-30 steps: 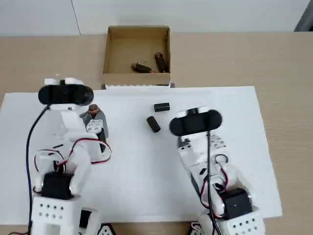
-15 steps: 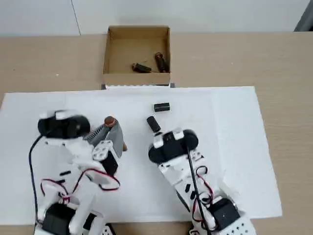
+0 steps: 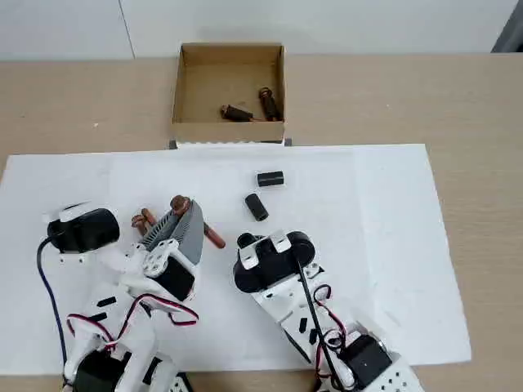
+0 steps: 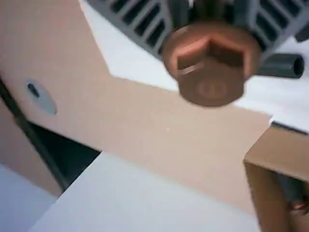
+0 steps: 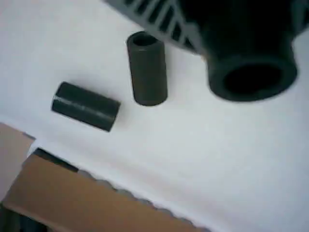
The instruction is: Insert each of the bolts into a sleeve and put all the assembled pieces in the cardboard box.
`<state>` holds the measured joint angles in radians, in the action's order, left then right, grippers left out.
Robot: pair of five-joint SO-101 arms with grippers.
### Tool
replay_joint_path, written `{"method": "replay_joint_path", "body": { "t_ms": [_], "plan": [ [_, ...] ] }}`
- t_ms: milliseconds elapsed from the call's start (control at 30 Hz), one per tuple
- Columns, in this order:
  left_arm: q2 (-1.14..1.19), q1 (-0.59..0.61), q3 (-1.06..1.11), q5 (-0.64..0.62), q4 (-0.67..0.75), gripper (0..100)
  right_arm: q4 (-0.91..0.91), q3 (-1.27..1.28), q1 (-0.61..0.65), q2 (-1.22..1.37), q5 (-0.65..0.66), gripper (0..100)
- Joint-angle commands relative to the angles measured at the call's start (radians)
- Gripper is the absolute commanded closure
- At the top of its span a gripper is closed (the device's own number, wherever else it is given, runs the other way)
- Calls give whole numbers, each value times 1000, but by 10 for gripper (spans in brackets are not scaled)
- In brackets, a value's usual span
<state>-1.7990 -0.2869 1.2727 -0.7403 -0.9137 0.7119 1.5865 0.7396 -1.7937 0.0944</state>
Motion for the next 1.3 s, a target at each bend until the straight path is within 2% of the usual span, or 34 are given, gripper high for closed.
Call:
{"method": "replay_joint_path", "body": {
  "t_ms": [0, 267, 500, 733, 967, 1267],
  "plan": [
    [-9, -5, -5, -5, 81, 993, -36, 0, 25, -10, -2, 995],
    [-9, -9, -5, -5, 91, 993, -36, 8, 73, -10, -2, 995],
    [-9, -100, -5, -2, 28, 993, -36, 0, 71, -10, -2, 995],
    [-9, -95, 8, 68, -2, 993, -68, 0, 70, -10, 0, 995],
    [-9, -84, 31, 71, 0, 993, -76, 0, 73, -10, 0, 995],
    [-9, -68, 110, 72, 167, 993, -70, 0, 73, -10, 0, 995]
  ]
}}
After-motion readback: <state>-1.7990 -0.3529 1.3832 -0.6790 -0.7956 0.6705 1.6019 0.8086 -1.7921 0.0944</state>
